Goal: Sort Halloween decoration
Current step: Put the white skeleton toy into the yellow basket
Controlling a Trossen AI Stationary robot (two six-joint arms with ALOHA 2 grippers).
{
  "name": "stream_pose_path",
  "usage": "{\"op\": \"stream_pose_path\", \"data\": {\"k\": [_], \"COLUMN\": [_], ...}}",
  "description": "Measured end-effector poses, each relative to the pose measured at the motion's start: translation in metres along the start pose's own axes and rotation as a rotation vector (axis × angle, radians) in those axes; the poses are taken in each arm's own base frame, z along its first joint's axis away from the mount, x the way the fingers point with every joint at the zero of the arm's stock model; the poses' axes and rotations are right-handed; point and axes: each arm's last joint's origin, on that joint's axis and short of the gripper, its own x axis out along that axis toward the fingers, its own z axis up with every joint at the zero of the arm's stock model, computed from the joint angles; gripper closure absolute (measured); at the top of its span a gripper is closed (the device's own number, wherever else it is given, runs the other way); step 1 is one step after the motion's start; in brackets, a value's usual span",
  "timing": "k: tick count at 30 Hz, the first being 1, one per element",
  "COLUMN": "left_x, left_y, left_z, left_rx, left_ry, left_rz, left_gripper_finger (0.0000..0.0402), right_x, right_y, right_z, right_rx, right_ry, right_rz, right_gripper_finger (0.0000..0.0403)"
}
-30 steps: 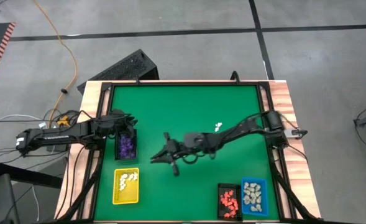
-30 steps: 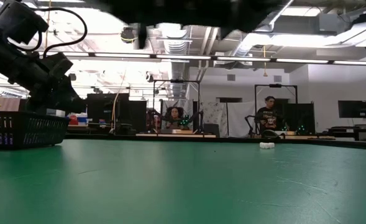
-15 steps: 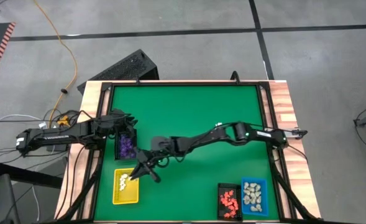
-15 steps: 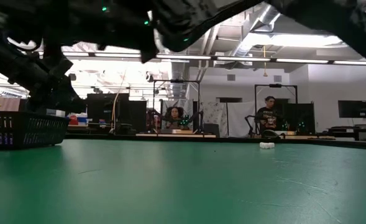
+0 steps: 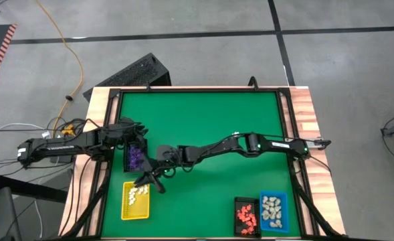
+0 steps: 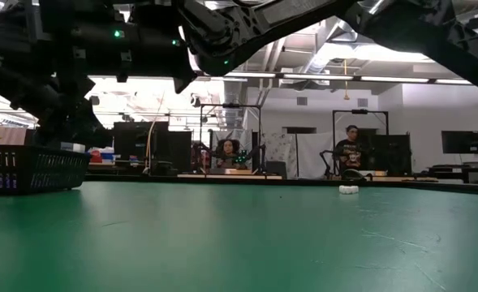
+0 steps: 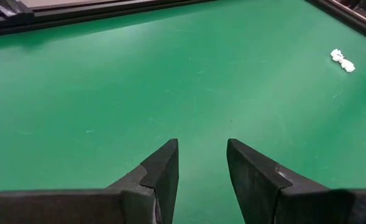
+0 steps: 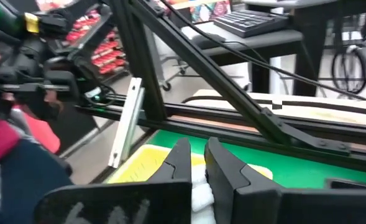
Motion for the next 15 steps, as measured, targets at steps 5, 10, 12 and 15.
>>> {"op": "stream_pose_path", "data": {"k": [5, 10, 12, 15], "left_x": [0.0000, 0.0000, 0.0000, 0.0000], "left_y": [0.0000, 0.0006, 0.0006, 0.0006], "left_z": [0.0000, 0.0004, 0.0004, 0.0004], "left_rx": [0.000, 0.000, 0.000, 0.000], "left_ry": [0.000, -0.013, -0.013, -0.013], "left_rz": [0.001, 0.022, 0.022, 0.022], "left_gripper_finger": [0.0276, 0.0276, 0.0276, 0.0276], "right_x": [0.0000, 0.0016, 0.0032, 0.0045], "right_y": [-0.0008, 0.0021, 0.0050, 0.0075], "right_z": [-0.0010, -0.0028, -0.0038, -0.0044], "right_rx": [-0.005, -0.040, -0.047, -0.049], "right_ry": [0.007, 0.020, 0.025, 0.028], "right_rz": [-0.022, -0.028, -0.041, -0.047], "right_gripper_finger": [0.0365, 0.0358, 0.0347, 0.0328]}}
